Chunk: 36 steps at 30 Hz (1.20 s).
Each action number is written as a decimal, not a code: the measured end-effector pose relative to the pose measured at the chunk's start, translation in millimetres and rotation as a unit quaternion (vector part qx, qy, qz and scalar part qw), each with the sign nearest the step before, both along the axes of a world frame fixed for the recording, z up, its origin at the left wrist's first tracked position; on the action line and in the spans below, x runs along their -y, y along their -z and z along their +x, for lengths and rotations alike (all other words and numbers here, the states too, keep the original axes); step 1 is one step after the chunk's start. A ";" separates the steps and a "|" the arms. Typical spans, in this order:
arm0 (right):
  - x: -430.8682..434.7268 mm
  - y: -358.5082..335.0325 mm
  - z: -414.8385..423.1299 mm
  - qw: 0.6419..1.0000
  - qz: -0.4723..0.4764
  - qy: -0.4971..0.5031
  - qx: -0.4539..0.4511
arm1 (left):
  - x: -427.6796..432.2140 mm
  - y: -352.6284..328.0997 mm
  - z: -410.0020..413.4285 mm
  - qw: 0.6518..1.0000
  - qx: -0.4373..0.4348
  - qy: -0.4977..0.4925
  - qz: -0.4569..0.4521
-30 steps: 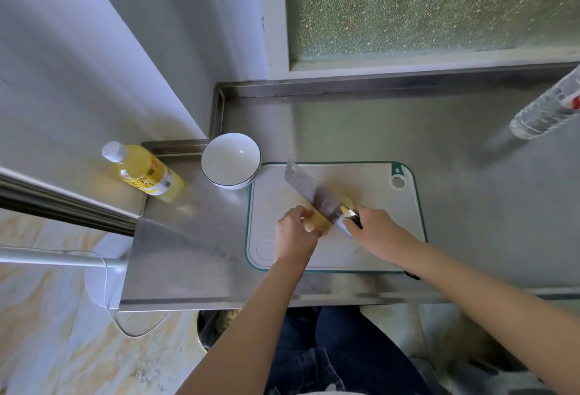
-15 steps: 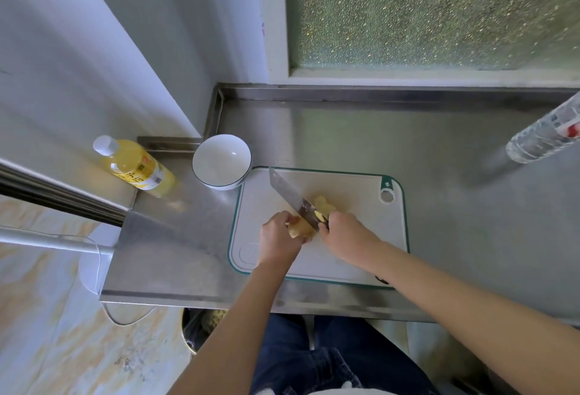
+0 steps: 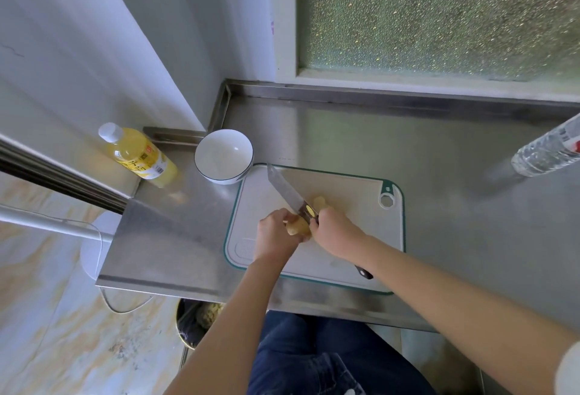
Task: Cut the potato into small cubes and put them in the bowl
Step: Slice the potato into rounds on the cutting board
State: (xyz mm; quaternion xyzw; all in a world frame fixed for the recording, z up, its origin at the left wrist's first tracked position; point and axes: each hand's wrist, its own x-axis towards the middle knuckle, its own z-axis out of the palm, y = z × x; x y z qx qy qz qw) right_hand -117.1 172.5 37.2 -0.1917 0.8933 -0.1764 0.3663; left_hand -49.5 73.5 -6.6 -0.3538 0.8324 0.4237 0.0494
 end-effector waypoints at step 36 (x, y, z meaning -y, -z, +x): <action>-6.9 34.9 4.1 0.998 -0.036 0.026 0.035 | 15.0 -0.7 -4.9 0.998 0.006 0.030 0.059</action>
